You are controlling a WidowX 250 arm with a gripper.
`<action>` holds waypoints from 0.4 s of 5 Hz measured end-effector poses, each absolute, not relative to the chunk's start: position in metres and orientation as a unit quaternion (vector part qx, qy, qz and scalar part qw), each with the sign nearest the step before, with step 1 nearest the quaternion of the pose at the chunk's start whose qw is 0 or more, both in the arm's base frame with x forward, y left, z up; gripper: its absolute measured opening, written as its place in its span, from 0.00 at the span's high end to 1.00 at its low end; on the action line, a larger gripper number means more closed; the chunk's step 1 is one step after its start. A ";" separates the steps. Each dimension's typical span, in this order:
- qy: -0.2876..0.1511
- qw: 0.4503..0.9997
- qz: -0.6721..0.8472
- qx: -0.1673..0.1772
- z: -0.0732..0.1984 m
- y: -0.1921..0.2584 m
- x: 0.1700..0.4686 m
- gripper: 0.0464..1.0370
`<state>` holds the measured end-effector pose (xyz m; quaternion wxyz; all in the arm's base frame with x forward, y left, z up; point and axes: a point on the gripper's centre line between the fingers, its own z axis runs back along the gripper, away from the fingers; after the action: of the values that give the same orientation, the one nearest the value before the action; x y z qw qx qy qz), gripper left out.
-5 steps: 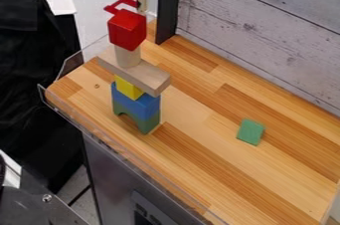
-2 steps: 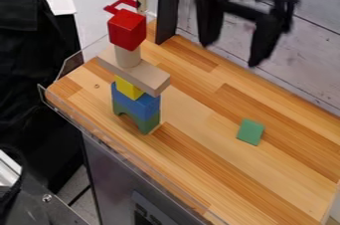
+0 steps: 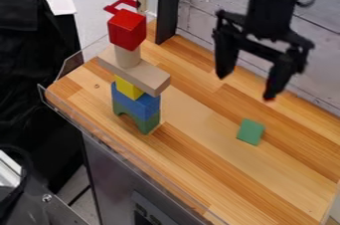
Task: Take the red cube and place it on top of the cylinder
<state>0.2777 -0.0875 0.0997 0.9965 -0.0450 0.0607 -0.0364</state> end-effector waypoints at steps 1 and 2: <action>0.032 0.999 -0.015 -0.026 0.092 -0.096 0.284 0.04; 0.018 1.000 0.007 -0.017 0.083 -0.102 0.290 0.04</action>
<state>0.2897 -0.1024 0.0829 0.9997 -0.0169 0.0176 0.0071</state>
